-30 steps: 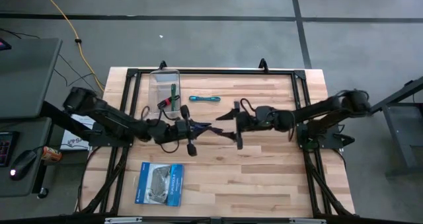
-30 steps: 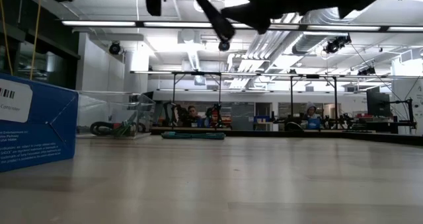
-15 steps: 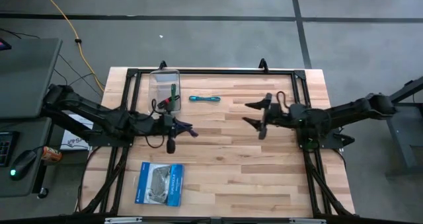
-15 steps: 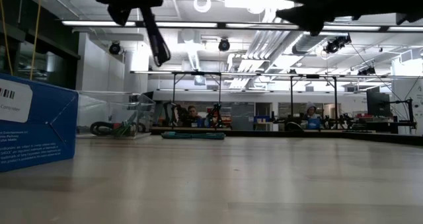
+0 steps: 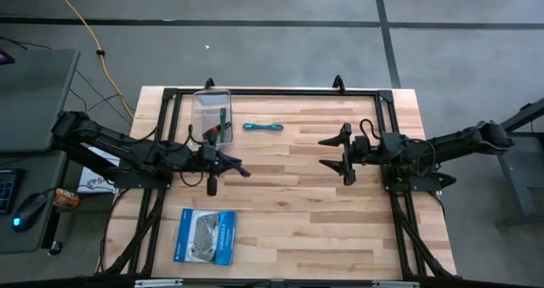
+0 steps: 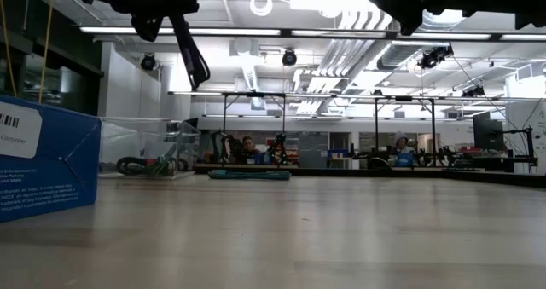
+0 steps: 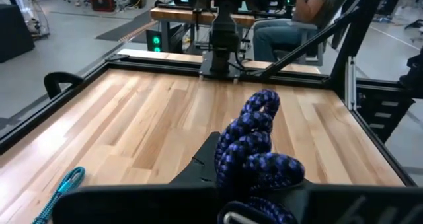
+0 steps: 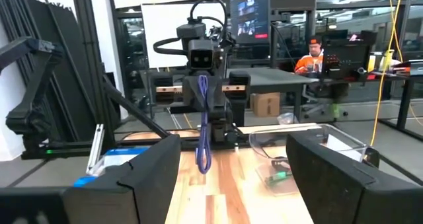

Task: Pick and place USB-C Cables
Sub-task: Put the purple USB cable into the transparent bin

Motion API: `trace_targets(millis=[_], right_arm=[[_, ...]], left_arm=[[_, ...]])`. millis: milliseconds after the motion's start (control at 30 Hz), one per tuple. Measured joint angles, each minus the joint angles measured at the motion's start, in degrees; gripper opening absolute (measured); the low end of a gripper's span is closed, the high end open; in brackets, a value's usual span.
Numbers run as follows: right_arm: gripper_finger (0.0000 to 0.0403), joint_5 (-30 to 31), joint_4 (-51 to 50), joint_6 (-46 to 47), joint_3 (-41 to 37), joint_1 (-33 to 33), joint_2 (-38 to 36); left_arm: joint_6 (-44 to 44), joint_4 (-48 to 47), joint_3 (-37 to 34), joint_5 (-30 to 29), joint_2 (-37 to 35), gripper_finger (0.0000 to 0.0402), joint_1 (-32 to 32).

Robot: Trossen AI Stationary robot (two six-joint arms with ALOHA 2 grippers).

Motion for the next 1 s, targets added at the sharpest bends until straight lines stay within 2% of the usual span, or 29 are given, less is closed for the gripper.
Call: trace_targets(millis=[333, 433, 533, 633, 733, 867, 1000], right_arm=[[0.0268, -0.01, -0.02, -0.04, 0.00, 0.00, 0.00], [0.0268, 0.61, -0.02, 0.27, 0.00, 0.00, 0.00], [0.0268, 1.21, -0.02, 0.35, 0.00, 0.00, 0.02], [0.0268, 2.13, -0.15, 0.36, 0.00, 0.00, 0.02], [0.0268, 2.23, -0.82, 0.37, 0.00, -0.02, 0.02], [0.0268, 2.23, -1.54, 0.46, 0.00, -0.02, 0.04], [0.0268, 2.25, -1.73, 0.47, 0.00, -0.02, 0.04]], left_arm=[[-1.09, 0.46, -0.02, -4.44, 0.02, 0.0000, 0.00], [-2.70, 2.22, 0.18, -10.23, 0.02, 0.0000, 0.00], [-2.62, -0.60, 2.69, -18.59, 0.02, 0.0000, 0.41], [-2.73, -10.87, 8.78, -24.81, 0.03, 0.0000, 3.11], [-5.78, -25.97, 17.34, -26.97, 0.34, 0.0000, 8.55], [-10.08, -42.94, 27.47, -27.38, 1.90, 0.0000, 17.79], [-10.50, -50.98, 34.79, -24.56, 3.19, 0.0000, 24.98]])
